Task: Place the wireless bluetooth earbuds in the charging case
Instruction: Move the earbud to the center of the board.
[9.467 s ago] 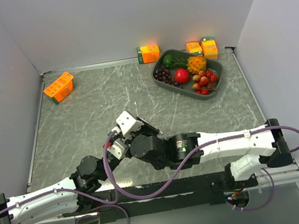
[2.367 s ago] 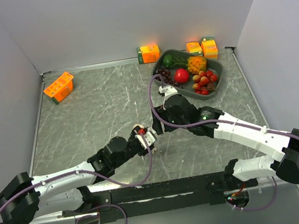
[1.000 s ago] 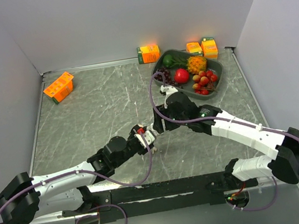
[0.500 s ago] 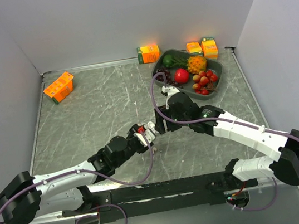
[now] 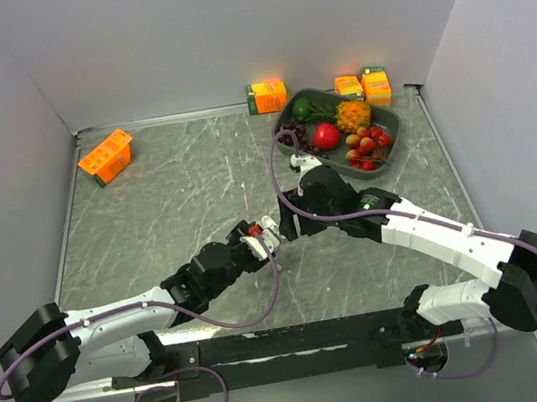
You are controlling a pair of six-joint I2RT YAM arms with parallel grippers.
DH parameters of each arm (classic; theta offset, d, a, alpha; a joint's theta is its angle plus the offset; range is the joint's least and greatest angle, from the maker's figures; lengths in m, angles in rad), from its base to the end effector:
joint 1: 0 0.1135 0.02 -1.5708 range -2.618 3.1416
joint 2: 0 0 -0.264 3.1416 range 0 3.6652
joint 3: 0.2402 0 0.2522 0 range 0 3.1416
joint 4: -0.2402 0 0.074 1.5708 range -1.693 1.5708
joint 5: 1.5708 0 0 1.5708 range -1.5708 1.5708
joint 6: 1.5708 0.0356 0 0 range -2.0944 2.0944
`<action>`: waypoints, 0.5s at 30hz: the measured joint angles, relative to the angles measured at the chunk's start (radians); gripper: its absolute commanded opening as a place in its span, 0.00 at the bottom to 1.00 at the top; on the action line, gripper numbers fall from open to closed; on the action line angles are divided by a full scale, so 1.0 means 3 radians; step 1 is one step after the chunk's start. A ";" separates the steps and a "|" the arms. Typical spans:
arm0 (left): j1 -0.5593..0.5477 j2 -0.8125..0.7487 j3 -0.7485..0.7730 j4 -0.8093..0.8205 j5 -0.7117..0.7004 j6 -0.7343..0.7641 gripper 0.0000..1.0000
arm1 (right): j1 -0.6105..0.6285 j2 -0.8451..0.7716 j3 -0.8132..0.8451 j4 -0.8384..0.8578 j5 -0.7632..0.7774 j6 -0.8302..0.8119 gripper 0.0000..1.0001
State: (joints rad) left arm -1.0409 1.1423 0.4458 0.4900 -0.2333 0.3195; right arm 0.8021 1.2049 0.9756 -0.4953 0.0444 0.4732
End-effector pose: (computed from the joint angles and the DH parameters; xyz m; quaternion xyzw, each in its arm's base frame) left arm 0.1299 -0.2055 0.2202 0.4278 0.6455 -0.1365 0.6178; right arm 0.1817 0.1856 0.2901 -0.1402 0.9008 0.2281 0.3419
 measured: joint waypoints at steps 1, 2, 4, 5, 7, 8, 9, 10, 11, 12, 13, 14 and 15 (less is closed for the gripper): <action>0.0000 -0.0001 0.0001 0.0000 0.0000 -0.0001 0.01 | -0.0001 0.0029 0.0028 0.0000 0.0000 0.0000 0.76; 0.0000 0.0000 0.0003 0.0000 0.0000 -0.0001 0.01 | -0.0001 0.0081 0.0078 0.0013 -0.0001 0.0000 0.76; 0.0000 0.0000 0.0005 0.0000 0.0000 -0.0004 0.01 | -0.0006 0.0168 0.0134 0.0046 -0.0004 -0.0001 0.76; 0.0000 0.0000 0.0005 0.0001 0.0001 -0.0006 0.01 | -0.0009 0.0206 0.0145 0.0066 -0.0009 -0.0003 0.76; 0.0000 0.0000 0.0005 0.0003 0.0003 -0.0010 0.01 | -0.0015 0.0266 0.0158 0.0086 -0.0015 -0.0003 0.76; 0.0000 0.0000 0.0005 0.0003 0.0003 -0.0011 0.01 | -0.0018 0.0299 0.0158 0.0097 -0.0017 -0.0003 0.76; 0.0000 0.0001 0.0005 0.0003 0.0003 -0.0011 0.01 | -0.0022 0.0331 0.0159 0.0104 -0.0022 -0.0004 0.76; 0.0000 0.0001 0.0005 0.0005 0.0003 -0.0013 0.01 | -0.0025 0.0356 0.0159 0.0104 -0.0023 -0.0008 0.76; 0.0000 0.0001 0.0005 0.0005 0.0003 -0.0013 0.01 | -0.0033 0.0395 0.0159 0.0106 -0.0029 -0.0010 0.75; 0.0000 0.0001 0.0005 -0.0001 0.0003 -0.0013 0.01 | -0.0039 0.0420 0.0161 0.0109 -0.0036 -0.0010 0.75; 0.0000 0.0001 0.0005 -0.0008 0.0003 -0.0011 0.01 | -0.0046 0.0436 0.0167 0.0112 -0.0043 -0.0009 0.75; 0.0000 0.0001 0.0005 -0.0006 0.0003 -0.0011 0.01 | -0.0051 0.0444 0.0172 0.0114 -0.0051 -0.0009 0.75; 0.0000 0.0001 0.0005 -0.0006 0.0000 -0.0010 0.01 | -0.0053 0.0446 0.0173 0.0130 -0.0061 -0.0009 0.75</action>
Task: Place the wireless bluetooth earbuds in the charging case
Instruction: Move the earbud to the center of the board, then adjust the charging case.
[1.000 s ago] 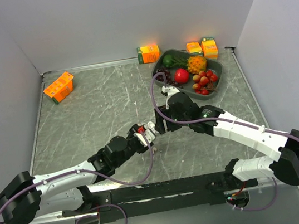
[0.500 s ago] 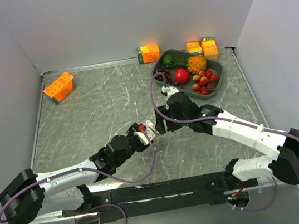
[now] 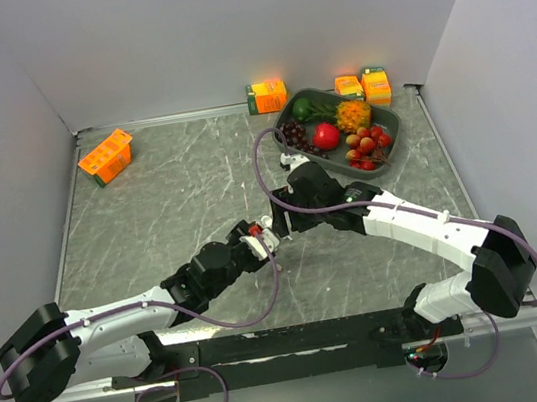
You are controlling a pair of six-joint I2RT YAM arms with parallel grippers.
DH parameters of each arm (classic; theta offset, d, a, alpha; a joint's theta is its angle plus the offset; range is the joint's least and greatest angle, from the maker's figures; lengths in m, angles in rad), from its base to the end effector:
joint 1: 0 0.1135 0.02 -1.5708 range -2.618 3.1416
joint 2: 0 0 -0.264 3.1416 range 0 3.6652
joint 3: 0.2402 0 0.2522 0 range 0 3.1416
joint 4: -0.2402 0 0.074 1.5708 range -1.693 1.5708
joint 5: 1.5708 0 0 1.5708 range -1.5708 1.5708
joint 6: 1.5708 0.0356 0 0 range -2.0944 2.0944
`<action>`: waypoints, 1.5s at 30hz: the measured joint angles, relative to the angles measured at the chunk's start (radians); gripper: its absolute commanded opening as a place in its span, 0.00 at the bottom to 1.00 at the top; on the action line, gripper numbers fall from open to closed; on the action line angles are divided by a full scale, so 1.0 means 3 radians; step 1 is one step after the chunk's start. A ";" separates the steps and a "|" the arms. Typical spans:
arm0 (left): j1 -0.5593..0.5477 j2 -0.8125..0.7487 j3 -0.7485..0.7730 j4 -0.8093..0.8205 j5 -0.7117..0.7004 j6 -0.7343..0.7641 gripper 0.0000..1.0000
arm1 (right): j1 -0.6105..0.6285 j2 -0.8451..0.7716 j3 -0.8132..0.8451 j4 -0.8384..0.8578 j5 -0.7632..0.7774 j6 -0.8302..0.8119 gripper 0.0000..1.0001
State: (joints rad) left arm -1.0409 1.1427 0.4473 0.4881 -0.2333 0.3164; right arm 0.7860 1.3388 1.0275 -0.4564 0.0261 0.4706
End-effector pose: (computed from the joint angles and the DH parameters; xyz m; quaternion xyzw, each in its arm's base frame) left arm 0.1300 -0.2057 0.2204 0.4270 0.6463 -0.1373 0.6173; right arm 0.2054 0.2043 0.2764 -0.1395 0.9098 0.2200 0.3232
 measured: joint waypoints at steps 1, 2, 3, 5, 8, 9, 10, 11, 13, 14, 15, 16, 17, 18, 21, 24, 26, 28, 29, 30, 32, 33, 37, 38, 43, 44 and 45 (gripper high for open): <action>0.0004 0.0000 0.0000 0.0001 0.0000 0.0000 0.01 | -0.0003 0.0000 0.0000 0.0000 -0.0005 0.0000 0.75; 0.0004 0.0000 0.0000 0.0001 -0.0001 0.0001 0.01 | -0.0003 0.0000 0.0000 0.0000 -0.0013 0.0000 0.75; 0.0004 0.0000 0.0000 0.0001 -0.0004 0.0001 0.01 | -0.0004 0.0000 0.0000 0.0001 -0.0017 0.0000 0.75; 0.0004 0.0000 0.0000 0.0001 -0.0009 0.0006 0.01 | -0.0005 -0.0003 -0.0001 0.0001 -0.0027 0.0000 0.75; 0.0004 0.0000 0.0000 0.0000 -0.0028 0.0010 0.01 | -0.0005 -0.0014 -0.0022 0.0017 -0.0029 0.0001 0.75; 0.0005 0.0000 0.0000 0.0000 -0.0029 0.0011 0.01 | -0.0005 -0.0027 -0.0045 0.0034 -0.0029 0.0004 0.75; 0.0008 0.0000 0.0000 -0.0001 -0.0031 0.0011 0.01 | -0.0005 -0.0047 -0.0074 0.0055 -0.0031 0.0010 0.75; 0.0010 0.0000 0.0000 -0.0004 -0.0029 0.0013 0.01 | -0.0005 -0.0064 -0.0095 0.0058 -0.0032 0.0011 0.75; 0.0017 0.0003 0.0000 -0.0010 -0.0033 0.0014 0.01 | -0.0010 -0.0117 -0.0151 0.0072 -0.0031 0.0013 0.75; 0.0024 0.0003 0.0000 -0.0009 -0.0042 0.0017 0.01 | -0.0014 -0.0148 -0.0182 0.0069 -0.0031 0.0014 0.75; 0.0037 0.0003 0.0000 0.0001 -0.0051 0.0022 0.01 | -0.0018 -0.0170 -0.0207 0.0057 -0.0029 0.0013 0.75; 0.0046 0.0003 0.0001 0.0008 -0.0057 0.0025 0.01 | -0.0018 -0.0191 -0.0237 0.0046 -0.0029 0.0013 0.75; 0.0061 0.0003 0.0006 0.0010 -0.0065 0.0029 0.01 | -0.0018 -0.0202 -0.0254 0.0031 -0.0029 0.0013 0.75; 0.0072 0.0004 0.0009 0.0017 -0.0066 0.0036 0.01 | -0.0018 -0.0211 -0.0271 0.0018 -0.0028 0.0013 0.75; 0.0095 0.0025 0.0029 0.0036 -0.0076 0.0039 0.01 | -0.0018 -0.0212 -0.0280 -0.0015 -0.0024 0.0013 0.75; 0.0106 0.0055 0.0037 0.0057 -0.0081 0.0038 0.01 | -0.0018 -0.0228 -0.0280 -0.0015 -0.0005 0.0013 0.75; 0.0108 0.0062 0.0037 0.0056 -0.0085 0.0038 0.01 | -0.0018 -0.0273 -0.0280 -0.0013 0.0018 0.0013 0.76; 0.0108 0.0062 0.0037 0.0058 -0.0086 0.0038 0.01 | -0.0018 -0.0324 -0.0257 -0.0017 0.0041 0.0013 0.76; 0.0108 0.0062 0.0037 0.0058 -0.0086 0.0037 0.01 | -0.0018 -0.0334 -0.0231 -0.0020 0.0052 0.0013 0.76; 0.0108 0.0062 0.0037 0.0057 -0.0086 0.0037 0.01 | -0.0020 -0.0337 -0.0192 -0.0019 0.0061 0.0013 0.76; 0.0108 0.0058 0.0037 0.0057 -0.0084 0.0036 0.01 | -0.0055 -0.0348 -0.0148 0.0070 0.0017 0.0025 0.76; 0.0109 0.0055 0.0037 0.0058 -0.0081 0.0032 0.01 | -0.0086 -0.0365 -0.0148 0.0106 -0.0013 0.0034 0.75; 0.0108 -0.0086 0.0004 0.0100 -0.0009 -0.0027 0.01 | -0.0443 -0.0586 -0.0371 0.0565 -0.0557 0.0237 0.75; 0.0109 -0.0179 -0.0038 0.0149 0.0029 -0.0070 0.01 | -0.0521 -0.0655 -0.0459 0.0693 -0.0683 0.0299 0.75; 0.0127 -0.0614 -0.0210 0.0385 0.0355 -0.0328 0.01 | -0.0748 -0.0862 -0.0652 0.1080 -0.1359 0.0501 0.76; 0.0127 -0.0657 -0.0220 0.0421 0.0406 -0.0376 0.01 | -0.0745 -0.0862 -0.0650 0.1142 -0.1475 0.0511 0.77; 0.0127 -0.0688 -0.0225 0.0456 0.0455 -0.0420 0.01 | -0.0743 -0.0865 -0.0650 0.1184 -0.1574 0.0523 0.78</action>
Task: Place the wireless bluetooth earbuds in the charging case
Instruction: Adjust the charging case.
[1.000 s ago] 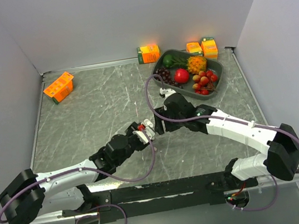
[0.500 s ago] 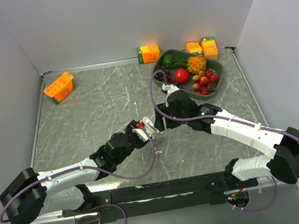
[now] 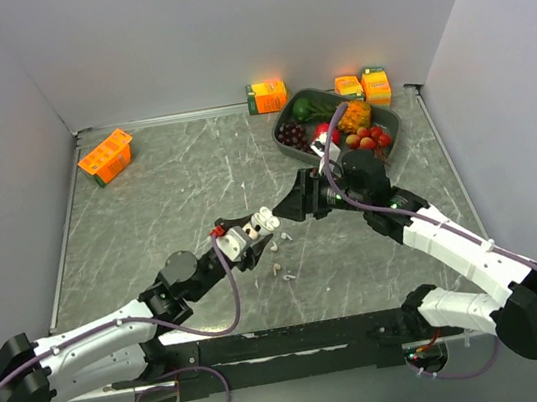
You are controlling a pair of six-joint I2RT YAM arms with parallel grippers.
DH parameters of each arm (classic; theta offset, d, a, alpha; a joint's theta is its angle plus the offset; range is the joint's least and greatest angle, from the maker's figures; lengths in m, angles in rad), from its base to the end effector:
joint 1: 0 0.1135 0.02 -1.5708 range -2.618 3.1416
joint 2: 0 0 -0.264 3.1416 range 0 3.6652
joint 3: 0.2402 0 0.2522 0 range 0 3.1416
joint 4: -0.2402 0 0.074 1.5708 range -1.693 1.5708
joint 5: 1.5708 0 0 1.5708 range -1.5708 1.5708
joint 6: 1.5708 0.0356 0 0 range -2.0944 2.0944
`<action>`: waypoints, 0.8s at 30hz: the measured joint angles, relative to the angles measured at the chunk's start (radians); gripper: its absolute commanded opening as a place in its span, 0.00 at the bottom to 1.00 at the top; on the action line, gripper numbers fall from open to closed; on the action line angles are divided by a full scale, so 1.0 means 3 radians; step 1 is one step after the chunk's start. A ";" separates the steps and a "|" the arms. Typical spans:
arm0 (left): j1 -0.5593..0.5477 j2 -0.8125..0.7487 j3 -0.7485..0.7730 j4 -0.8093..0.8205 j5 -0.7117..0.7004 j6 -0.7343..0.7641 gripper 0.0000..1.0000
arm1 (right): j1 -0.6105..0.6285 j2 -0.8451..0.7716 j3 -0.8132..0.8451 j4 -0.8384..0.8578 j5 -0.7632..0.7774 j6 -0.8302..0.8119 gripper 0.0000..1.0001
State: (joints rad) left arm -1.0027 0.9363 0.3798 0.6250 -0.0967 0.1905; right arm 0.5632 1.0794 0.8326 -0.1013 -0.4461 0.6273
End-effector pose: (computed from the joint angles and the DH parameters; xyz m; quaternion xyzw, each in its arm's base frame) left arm 0.1172 -0.1772 0.2552 0.3538 0.5838 -0.2581 0.6837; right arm 0.2010 0.1451 0.3084 -0.1013 0.8022 0.4638 0.3619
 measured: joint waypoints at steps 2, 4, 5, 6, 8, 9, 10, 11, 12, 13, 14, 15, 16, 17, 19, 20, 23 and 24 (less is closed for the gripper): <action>0.0000 -0.0038 0.0000 0.0048 0.0081 -0.0084 0.01 | 0.0018 -0.0009 0.0003 0.0045 -0.0142 0.0015 0.78; 0.0000 -0.0051 0.0000 0.0070 0.0134 -0.0135 0.01 | 0.0053 -0.0014 0.0023 0.0034 -0.0212 0.0010 0.77; 0.0000 -0.0057 0.0000 0.0071 0.0155 -0.0156 0.01 | 0.0081 -0.0010 0.0066 0.0013 -0.0233 -0.0001 0.77; 0.0000 -0.0064 0.0000 0.0071 0.0165 -0.0168 0.01 | 0.0104 0.0003 0.0100 0.0003 -0.0237 -0.0014 0.76; 0.0000 -0.0078 0.0000 0.0070 0.0184 -0.0181 0.01 | 0.0174 0.0024 0.0186 -0.0017 -0.0238 -0.0051 0.75; 0.0000 -0.0084 0.0000 0.0071 0.0192 -0.0183 0.01 | 0.0202 0.0028 0.0212 -0.0014 -0.0237 -0.0057 0.73; 0.0000 -0.0092 0.0000 0.0069 0.0197 -0.0184 0.01 | 0.0221 0.0029 0.0217 -0.0006 -0.0238 -0.0062 0.72; 0.0000 -0.0098 0.0000 0.0067 0.0201 -0.0186 0.01 | 0.0240 0.0031 0.0217 -0.0006 -0.0238 -0.0062 0.70; 0.0000 -0.0109 0.0000 0.0067 0.0210 -0.0188 0.01 | 0.0253 0.0038 0.0217 -0.0010 -0.0238 -0.0062 0.68; 0.0000 -0.0123 0.0000 0.0067 0.0217 -0.0192 0.01 | 0.0254 0.0051 0.0217 -0.0011 -0.0238 -0.0062 0.67; 0.0000 -0.0140 -0.0001 0.0066 0.0221 -0.0193 0.01 | 0.0254 0.0069 0.0217 -0.0011 -0.0235 -0.0061 0.66; 0.0000 -0.0155 -0.0001 0.0066 0.0223 -0.0195 0.01 | 0.0254 0.0086 0.0217 -0.0014 -0.0233 -0.0061 0.64; 0.0000 -0.0170 -0.0001 0.0065 0.0223 -0.0196 0.01 | 0.0254 0.0104 0.0217 -0.0019 -0.0230 -0.0062 0.62; 0.0000 -0.0189 -0.0005 0.0064 0.0223 -0.0203 0.01 | 0.0254 0.0121 0.0217 -0.0025 -0.0225 -0.0064 0.61; 0.0000 -0.0231 -0.0027 0.0061 0.0223 -0.0215 0.01 | 0.0254 0.0142 0.0217 -0.0042 -0.0221 -0.0062 0.54; 0.0000 -0.0245 -0.0039 0.0060 0.0223 -0.0216 0.01 | 0.0254 0.0150 0.0217 -0.0042 -0.0221 -0.0058 0.50; 0.0000 -0.0261 -0.0056 0.0046 0.0223 -0.0230 0.01 | 0.0253 0.0154 0.0217 -0.0038 -0.0224 -0.0050 0.37; 0.0000 -0.0259 -0.0056 0.0043 0.0223 -0.0240 0.01 | 0.0253 0.0154 0.0217 -0.0034 -0.0226 -0.0046 0.34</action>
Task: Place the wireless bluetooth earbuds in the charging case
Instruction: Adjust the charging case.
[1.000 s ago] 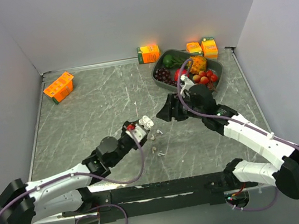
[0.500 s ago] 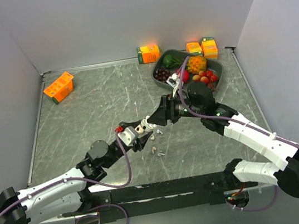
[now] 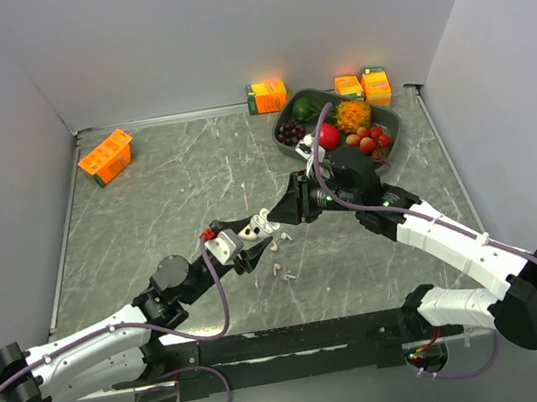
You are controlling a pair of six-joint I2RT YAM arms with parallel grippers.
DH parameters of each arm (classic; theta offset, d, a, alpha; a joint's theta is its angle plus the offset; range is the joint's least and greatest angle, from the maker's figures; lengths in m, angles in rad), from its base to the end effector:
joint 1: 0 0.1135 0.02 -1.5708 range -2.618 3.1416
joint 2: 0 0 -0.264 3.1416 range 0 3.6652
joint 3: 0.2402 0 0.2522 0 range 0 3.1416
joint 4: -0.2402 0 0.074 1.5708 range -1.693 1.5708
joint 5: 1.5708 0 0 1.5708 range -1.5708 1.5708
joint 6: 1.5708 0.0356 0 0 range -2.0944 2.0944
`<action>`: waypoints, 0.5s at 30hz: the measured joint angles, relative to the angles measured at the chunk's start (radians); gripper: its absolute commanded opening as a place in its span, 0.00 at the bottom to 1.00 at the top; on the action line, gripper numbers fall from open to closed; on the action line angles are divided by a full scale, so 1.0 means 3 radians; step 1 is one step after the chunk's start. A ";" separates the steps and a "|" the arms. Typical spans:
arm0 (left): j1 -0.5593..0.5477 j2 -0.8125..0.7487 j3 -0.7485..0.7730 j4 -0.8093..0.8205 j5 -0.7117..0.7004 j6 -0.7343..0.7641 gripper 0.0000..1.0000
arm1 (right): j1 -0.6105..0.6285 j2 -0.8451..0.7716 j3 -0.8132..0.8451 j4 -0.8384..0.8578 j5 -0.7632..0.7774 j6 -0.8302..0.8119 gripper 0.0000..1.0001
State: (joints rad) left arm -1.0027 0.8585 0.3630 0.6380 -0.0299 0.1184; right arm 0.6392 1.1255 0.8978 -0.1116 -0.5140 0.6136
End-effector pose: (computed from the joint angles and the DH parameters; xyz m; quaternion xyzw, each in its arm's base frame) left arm 0.1085 -0.1680 0.2652 0.3386 0.5607 -0.3144 0.6871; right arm 0.1962 0.1676 0.3200 -0.1569 0.7876 0.4956 0.3309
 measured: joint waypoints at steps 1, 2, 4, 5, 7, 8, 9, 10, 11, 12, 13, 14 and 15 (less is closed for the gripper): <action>0.0000 -0.0001 0.0000 0.0001 0.0000 -0.0004 0.01 | 0.0000 0.0000 -0.0001 0.0006 -0.0001 -0.0004 0.30; 0.0000 -0.0001 0.0000 0.0001 0.0000 -0.0008 0.01 | 0.0000 0.0000 -0.0001 0.0020 -0.0017 0.0011 0.24; 0.0000 0.0000 -0.0001 0.0001 -0.0001 -0.0011 0.01 | 0.0005 0.0000 -0.0001 0.0039 -0.0038 0.0018 0.18; 0.0000 -0.0001 -0.0001 0.0005 -0.0003 -0.0010 0.01 | 0.0005 0.0000 -0.0001 0.0042 -0.0036 0.0022 0.12; 0.0000 -0.0013 -0.0001 0.0006 -0.0003 -0.0010 0.01 | 0.0006 0.0006 -0.0001 0.0038 -0.0038 0.0023 0.01; 0.0000 -0.0018 -0.0003 0.0006 -0.0003 -0.0010 0.03 | 0.0005 0.0009 -0.0001 0.0036 -0.0038 0.0022 0.00; 0.0000 -0.0019 -0.0003 0.0008 -0.0004 -0.0010 0.13 | 0.0005 0.0009 -0.0001 0.0036 -0.0041 0.0014 0.00; 0.0000 -0.0020 -0.0003 0.0014 -0.0005 -0.0011 0.21 | 0.0006 0.0009 -0.0001 0.0023 -0.0038 0.0011 0.00; 0.0000 -0.0020 -0.0003 0.0017 -0.0009 -0.0011 0.32 | 0.0006 0.0009 -0.0001 0.0019 -0.0039 0.0008 0.00; 0.0000 -0.0020 -0.0003 0.0017 -0.0014 -0.0011 0.51 | 0.0006 0.0009 -0.0001 0.0013 -0.0038 -0.0004 0.00; 0.0000 -0.0020 -0.0003 0.0013 -0.0017 -0.0011 0.57 | 0.0006 0.0008 -0.0001 0.0003 -0.0037 -0.0019 0.00; 0.0000 -0.0020 -0.0003 0.0001 -0.0017 -0.0011 0.63 | 0.0006 0.0001 -0.0001 -0.0018 -0.0038 -0.0031 0.00; -0.0001 -0.0020 -0.0003 -0.0008 -0.0015 -0.0011 0.96 | 0.0006 -0.0006 0.0001 -0.0047 -0.0036 -0.0055 0.00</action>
State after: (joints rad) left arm -1.0031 0.8524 0.3622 0.6357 -0.0345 0.1150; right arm 0.6411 1.1236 0.8982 -0.1257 -0.5247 0.5972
